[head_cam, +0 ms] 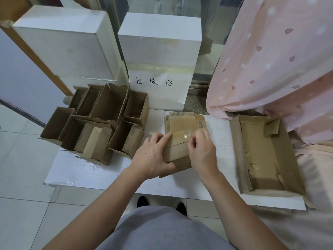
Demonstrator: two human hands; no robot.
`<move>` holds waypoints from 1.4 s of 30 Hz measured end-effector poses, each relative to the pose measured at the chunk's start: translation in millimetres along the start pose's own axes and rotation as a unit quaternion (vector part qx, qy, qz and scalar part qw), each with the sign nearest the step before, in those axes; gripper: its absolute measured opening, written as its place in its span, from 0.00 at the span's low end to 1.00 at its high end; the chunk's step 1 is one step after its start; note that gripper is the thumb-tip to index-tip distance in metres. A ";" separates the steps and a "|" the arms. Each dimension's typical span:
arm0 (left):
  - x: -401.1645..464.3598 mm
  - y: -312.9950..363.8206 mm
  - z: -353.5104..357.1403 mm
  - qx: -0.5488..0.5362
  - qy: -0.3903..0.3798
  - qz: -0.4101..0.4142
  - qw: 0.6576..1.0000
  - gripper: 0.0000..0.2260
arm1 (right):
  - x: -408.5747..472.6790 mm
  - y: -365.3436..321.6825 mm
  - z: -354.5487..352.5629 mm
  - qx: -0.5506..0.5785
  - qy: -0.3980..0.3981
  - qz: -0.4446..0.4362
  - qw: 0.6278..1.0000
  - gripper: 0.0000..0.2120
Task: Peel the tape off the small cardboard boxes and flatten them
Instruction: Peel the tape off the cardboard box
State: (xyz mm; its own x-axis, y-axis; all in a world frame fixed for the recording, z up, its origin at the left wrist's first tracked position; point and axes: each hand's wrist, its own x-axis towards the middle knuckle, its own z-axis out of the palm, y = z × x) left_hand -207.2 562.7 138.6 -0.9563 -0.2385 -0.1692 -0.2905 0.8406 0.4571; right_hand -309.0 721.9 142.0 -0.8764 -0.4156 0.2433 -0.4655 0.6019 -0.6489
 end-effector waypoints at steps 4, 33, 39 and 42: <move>-0.4 5.1 2.4 0.002 0.017 -0.013 1.000 0.46 | -0.1 8.6 4.0 -0.016 -0.042 -0.047 0.998 0.04; 1.2 16.4 7.9 0.057 0.029 -0.001 0.998 0.46 | 17.2 18.5 -20.2 0.059 0.018 -0.010 0.998 0.07; 6.0 42.7 13.7 0.037 0.044 -0.055 0.997 0.41 | 7.0 19.3 -9.5 0.031 -0.016 -0.028 0.999 0.04; 6.7 49.0 17.4 0.042 0.041 -0.066 0.996 0.37 | 10.5 20.8 -20.2 0.081 -0.009 0.001 0.997 0.04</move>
State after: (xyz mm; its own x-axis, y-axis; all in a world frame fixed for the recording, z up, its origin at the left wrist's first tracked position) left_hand -227.3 610.7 144.7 -0.9107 -0.3856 -0.1485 -0.4129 0.8366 0.3600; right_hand -330.4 743.8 145.6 -0.8738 -0.4284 0.2302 -0.4371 0.4843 -0.7579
